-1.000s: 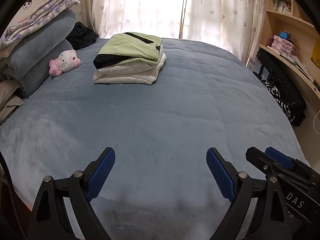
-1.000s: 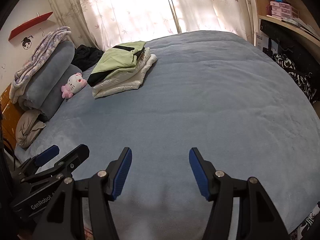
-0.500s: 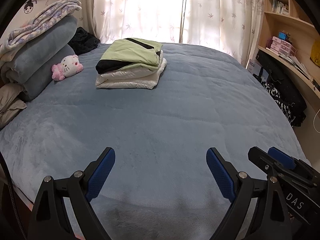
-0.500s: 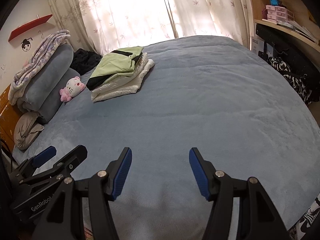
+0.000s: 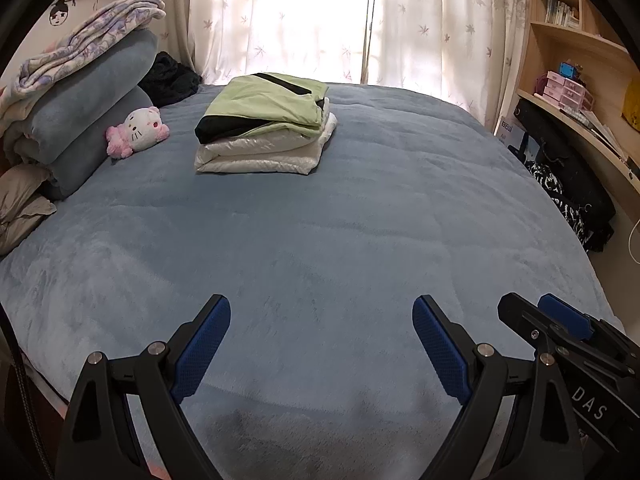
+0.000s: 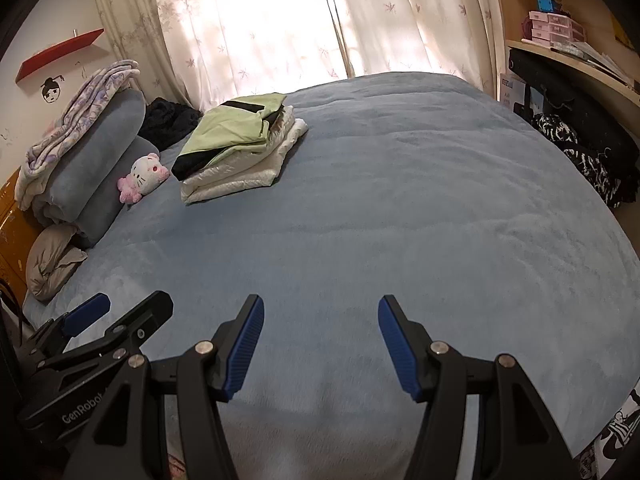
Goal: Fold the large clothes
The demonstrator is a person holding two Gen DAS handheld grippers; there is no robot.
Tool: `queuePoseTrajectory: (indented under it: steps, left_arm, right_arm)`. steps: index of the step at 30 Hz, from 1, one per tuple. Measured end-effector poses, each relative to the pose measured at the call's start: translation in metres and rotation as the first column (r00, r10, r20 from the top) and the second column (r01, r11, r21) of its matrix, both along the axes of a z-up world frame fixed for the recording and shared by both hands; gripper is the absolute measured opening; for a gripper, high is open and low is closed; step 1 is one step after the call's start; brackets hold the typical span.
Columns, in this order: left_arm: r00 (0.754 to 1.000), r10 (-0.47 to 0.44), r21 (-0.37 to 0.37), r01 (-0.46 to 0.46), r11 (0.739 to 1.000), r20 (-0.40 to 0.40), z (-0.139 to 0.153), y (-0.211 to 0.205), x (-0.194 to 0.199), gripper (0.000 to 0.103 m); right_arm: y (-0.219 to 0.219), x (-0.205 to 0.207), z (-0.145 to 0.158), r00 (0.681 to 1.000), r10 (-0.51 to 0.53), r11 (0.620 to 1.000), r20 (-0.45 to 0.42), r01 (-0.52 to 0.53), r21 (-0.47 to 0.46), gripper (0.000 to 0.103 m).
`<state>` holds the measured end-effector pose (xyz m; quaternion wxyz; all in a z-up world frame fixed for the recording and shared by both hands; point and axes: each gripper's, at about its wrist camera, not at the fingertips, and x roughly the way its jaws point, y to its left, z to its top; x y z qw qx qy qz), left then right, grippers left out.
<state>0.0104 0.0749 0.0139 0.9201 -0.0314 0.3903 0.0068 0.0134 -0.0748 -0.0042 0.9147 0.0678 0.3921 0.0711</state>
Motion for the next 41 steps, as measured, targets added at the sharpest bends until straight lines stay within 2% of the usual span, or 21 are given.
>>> queuePoseTrajectory:
  steps: [35,41]
  left_arm:
    - [1.000,-0.002,0.024,0.002,1.000,-0.011,-0.005,0.007,-0.006,0.089]
    - [0.999,-0.005,0.015,0.005,1.000,-0.032,-0.007,0.013,-0.003,0.089]
  right_arm:
    - [0.008,-0.005,-0.005,1.000,-0.007,1.000,-0.012,0.006,-0.024,0.060]
    - [0.010,-0.007,-0.007,1.000,-0.010,1.000,-0.013,0.009,-0.030,0.060]
